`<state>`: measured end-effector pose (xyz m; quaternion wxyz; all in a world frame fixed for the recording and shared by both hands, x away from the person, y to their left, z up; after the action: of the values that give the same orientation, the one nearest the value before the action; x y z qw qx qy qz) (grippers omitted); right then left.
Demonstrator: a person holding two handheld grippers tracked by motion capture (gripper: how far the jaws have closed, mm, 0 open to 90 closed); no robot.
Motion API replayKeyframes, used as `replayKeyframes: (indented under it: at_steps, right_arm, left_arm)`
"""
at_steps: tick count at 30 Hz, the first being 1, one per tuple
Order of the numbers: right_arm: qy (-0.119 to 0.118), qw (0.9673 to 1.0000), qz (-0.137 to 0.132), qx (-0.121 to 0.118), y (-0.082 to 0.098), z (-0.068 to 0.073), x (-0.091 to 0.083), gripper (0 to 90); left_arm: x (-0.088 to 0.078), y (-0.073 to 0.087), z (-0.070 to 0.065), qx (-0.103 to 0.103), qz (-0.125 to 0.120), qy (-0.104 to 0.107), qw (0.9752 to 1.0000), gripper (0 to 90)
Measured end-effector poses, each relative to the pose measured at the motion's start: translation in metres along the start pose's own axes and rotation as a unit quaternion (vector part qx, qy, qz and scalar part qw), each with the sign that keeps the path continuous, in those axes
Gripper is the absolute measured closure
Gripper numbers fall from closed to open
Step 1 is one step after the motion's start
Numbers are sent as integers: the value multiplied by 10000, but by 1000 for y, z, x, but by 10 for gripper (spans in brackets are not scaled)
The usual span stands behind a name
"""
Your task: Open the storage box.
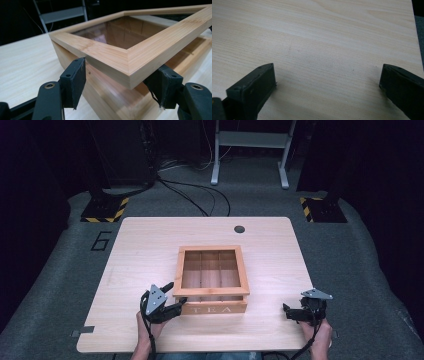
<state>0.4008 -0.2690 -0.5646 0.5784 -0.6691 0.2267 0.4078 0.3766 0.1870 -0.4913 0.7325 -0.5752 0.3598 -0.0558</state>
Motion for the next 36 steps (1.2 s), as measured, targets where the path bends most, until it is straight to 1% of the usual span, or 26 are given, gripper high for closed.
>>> replayKeyframes:
  at_steps: [1, 2, 4, 5, 8, 10, 11, 13, 16, 17, 18, 20, 22, 25, 27, 28, 29, 30, 31, 32, 33, 34, 36]
  right_arm:
    - [0, 10000, 0, 0, 0, 0, 0, 0]
    - [12, 10000, 2, -26, 0, 0, 0, 0]
    - [5, 10000, -4, -1, 0, 0, 0, 0]
    - [14, 10000, 12, -51, 0, -1, 0, 0]
    - [5, 10000, 4, -21, 0, 0, 0, 0]
    - [13, 10000, 16, -62, 0, -1, 0, 0]
    - [4, 10000, -2, -3, 0, 0, 0, 0]
    - [12, 10000, 10, -40, 0, -1, 0, 0]
    - [12, 10000, 5, -27, 0, 0, 0, 0]
    - [12, 10000, 5, -27, 0, 0, 0, 0]
    - [12, 10000, 8, -41, 0, 0, 0, 0]
    - [10, 10000, 9, -37, 0, 0, 0, 0]
    - [1, 10000, -1, 3, 0, 0, 0, 0]
    - [1, 10000, -1, 0, 0, 0, 0, 0]
    - [1, 10000, 1, -12, 0, 0, 0, 0]
    - [-3, 10000, 5, -13, 0, 0, 0, 0]
    - [1, 10000, 0, 0, 0, 0, 0, 0]
    - [0, 10000, -2, 0, 0, 0, 0, 0]
    - [-2, 10000, 5, -11, 0, 0, 0, 0]
    - [-3, 10000, 3, 0, 0, 0, 0, 0]
    - [-3, 10000, 3, 0, 0, 0, 0, 0]
    - [-1, 10000, 0, -3, 0, 0, 0, 0]
    - [-3, 10000, -24, -14, 0, 0, 0, 0]
  left_arm:
    - [0, 0, 0, 0, 0, 0, 10000, 345]
    - [-1, -3, 1, 43, -29, -119, 9999, 376]
    - [-1, -5, 3, 48, -59, -125, 9999, 388]
    - [0, -7, 4, 60, -80, -163, 9998, 395]
    - [1, -10, 7, 42, -152, -219, 9996, 409]
    - [1, -12, 7, 8, -179, -223, 9996, 420]
    - [2, -13, 8, 14, -206, -261, 9994, 425]
    - [3, -14, 9, -35, -221, -259, 9994, 435]
    - [4, -16, 10, -18, -283, -374, 9989, 449]
    - [4, -16, 10, -18, -283, -374, 9989, 462]
    - [4, -16, 11, -41, -343, -459, 9984, 486]
    - [4, -17, 12, -45, -345, -451, 9984, 500]
    - [4, -18, 12, -43, -386, -505, 9980, 510]
    - [4, -18, 12, -30, -373, -525, 9979, 542]
    - [3, -20, 13, -70, -392, -538, 9978, 549]
    - [2, -22, 14, -83, -351, -553, 9978, 556]
    - [2, -23, 15, -145, -355, -545, 9978, 562]
    - [2, -23, 16, -183, -348, -593, 9975, 598]
    - [2, -25, 19, -285, -354, -464, 9979, 618]
    - [1, -26, 19, -345, -321, -404, 9981, 617]
    - [1, -26, 19, -345, -321, -404, 9981, 616]
    - [1, -28, 21, -364, -288, -379, 9982, 616]
    - [0, -35, 24, -381, -301, -368, 9981, 616]
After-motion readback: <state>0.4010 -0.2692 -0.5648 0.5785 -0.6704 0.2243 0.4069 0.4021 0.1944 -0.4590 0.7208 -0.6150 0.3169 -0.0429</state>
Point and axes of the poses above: each handheld gripper's, and its own axes: x roughly forward along the jaws, y roughly out of its underside, z roughly to its left, the point moved 5 cm from there along x, roughly forward along the jaws, and after that the axes turned 10 degrees about z, right-handed, at the moved point
